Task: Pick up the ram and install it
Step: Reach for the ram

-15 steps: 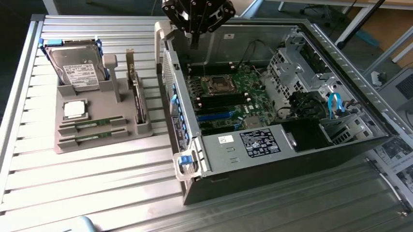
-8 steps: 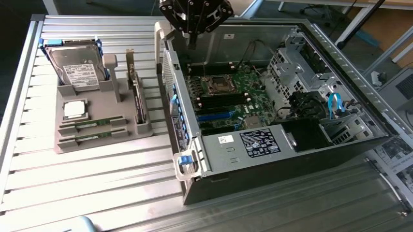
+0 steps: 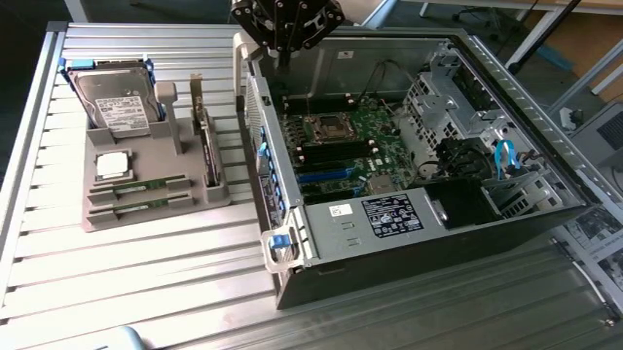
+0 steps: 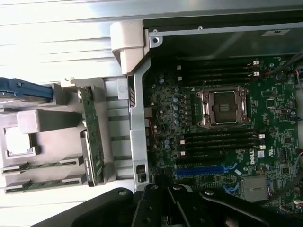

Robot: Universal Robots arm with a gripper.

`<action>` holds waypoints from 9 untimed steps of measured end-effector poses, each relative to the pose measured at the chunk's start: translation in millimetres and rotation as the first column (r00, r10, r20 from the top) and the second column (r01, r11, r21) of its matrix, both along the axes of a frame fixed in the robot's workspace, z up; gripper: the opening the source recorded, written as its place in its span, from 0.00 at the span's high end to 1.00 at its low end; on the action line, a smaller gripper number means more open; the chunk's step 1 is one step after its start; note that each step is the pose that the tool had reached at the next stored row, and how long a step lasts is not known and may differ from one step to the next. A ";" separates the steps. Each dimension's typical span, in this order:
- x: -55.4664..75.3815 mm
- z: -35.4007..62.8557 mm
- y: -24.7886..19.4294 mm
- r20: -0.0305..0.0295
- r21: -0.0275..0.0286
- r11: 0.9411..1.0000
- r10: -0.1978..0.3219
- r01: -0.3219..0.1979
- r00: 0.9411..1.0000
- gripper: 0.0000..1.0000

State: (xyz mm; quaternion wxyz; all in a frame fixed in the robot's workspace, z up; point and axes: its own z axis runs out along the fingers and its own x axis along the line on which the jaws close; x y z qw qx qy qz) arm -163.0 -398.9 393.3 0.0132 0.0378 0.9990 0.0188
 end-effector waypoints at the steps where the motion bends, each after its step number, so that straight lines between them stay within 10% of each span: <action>1: -1.1 0.0 0.0 0.000 0.000 1.000 0.000 0.000 1.000 0.89; 9: -9.8 0.0 0.0 0.000 0.000 1.000 0.000 0.000 1.000 0.89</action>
